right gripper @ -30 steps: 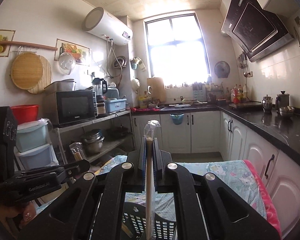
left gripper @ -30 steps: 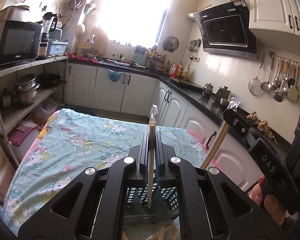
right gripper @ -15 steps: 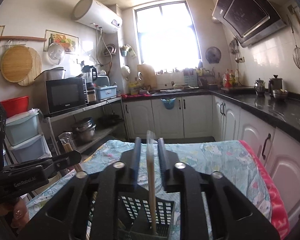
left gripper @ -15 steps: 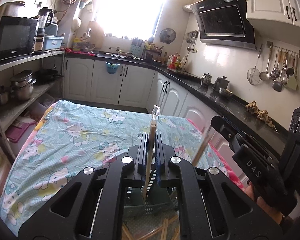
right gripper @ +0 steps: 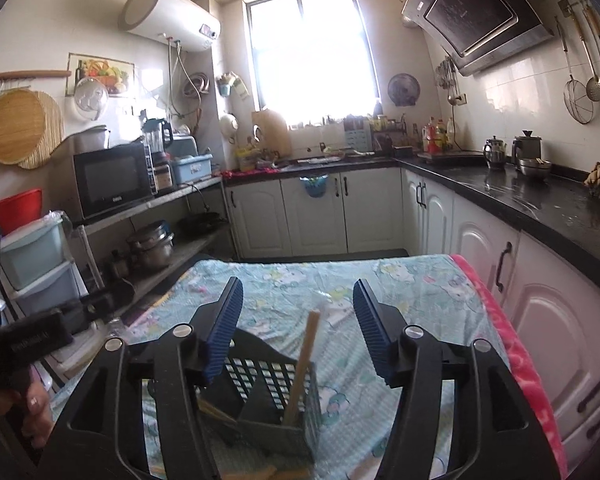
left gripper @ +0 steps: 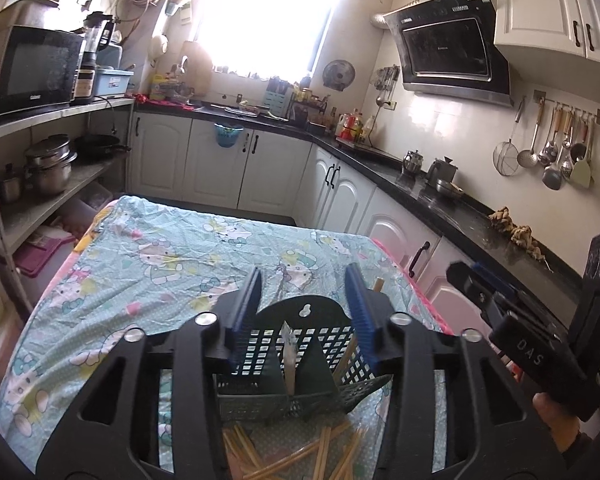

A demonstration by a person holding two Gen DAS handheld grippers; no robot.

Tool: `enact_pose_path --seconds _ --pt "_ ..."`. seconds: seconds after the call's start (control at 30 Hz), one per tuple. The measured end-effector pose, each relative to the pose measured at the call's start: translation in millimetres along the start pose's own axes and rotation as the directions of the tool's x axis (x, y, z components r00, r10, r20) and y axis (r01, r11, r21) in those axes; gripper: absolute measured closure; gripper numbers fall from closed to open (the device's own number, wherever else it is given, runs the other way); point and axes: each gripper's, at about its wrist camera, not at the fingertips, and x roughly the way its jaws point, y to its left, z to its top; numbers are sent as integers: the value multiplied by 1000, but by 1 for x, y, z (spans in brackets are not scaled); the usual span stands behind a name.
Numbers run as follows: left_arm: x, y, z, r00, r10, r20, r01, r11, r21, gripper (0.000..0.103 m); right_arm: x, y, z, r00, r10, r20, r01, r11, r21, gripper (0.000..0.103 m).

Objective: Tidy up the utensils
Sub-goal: 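Open both grippers to drop the chopsticks into the green basket, then move both grippers back down toward the remaining chopsticks on the cloth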

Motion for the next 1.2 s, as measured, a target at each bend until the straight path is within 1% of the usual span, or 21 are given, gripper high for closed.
enact_pose_path --seconds 0.07,0.1,0.17,0.2,0.27,0.3,0.4,0.47,0.6,0.87,1.03,1.2 --pt "-5 1 0 1000 7 6 -7 1000 -6 54 -4 0 -2 1000 -14 -13 13 1000 -7 43" --pt "-9 2 1 1000 13 12 -13 1000 -8 52 -7 1 -4 1000 -16 -20 16 1000 -10 42" --pt "-17 5 2 1000 18 22 -17 1000 -18 40 -11 1 -5 999 -22 -32 22 1000 -14 39" --pt "-21 5 3 999 21 25 -21 1000 -22 37 -13 2 -6 999 -28 -38 28 999 -17 38" --pt "-28 6 3 999 31 29 -30 999 -25 29 -18 3 -8 998 -34 -48 33 999 -23 36" --pt "-32 7 3 999 33 32 -32 999 -30 26 -21 3 -9 998 -36 -53 35 999 -26 36" --pt "-42 10 0 999 37 32 -36 998 -44 14 -29 5 -13 998 -32 -63 31 999 -30 32" --pt "-47 11 -2 998 43 35 -41 998 -52 11 -33 6 -15 997 -31 -68 29 999 -33 31" --pt "-60 14 -7 998 45 45 -42 997 -64 11 -42 10 -20 996 -29 -82 26 999 -41 29" --pt "-78 12 -14 997 56 60 -53 997 -52 11 -57 14 -32 995 -16 -102 11 999 -46 26" --pt "-84 15 -24 997 58 52 -55 997 -62 11 -64 22 -42 993 -13 -119 6 998 -64 26" --pt "-84 12 -35 998 61 32 -60 997 -43 11 -72 25 -49 991 -13 -131 3 997 -76 26"
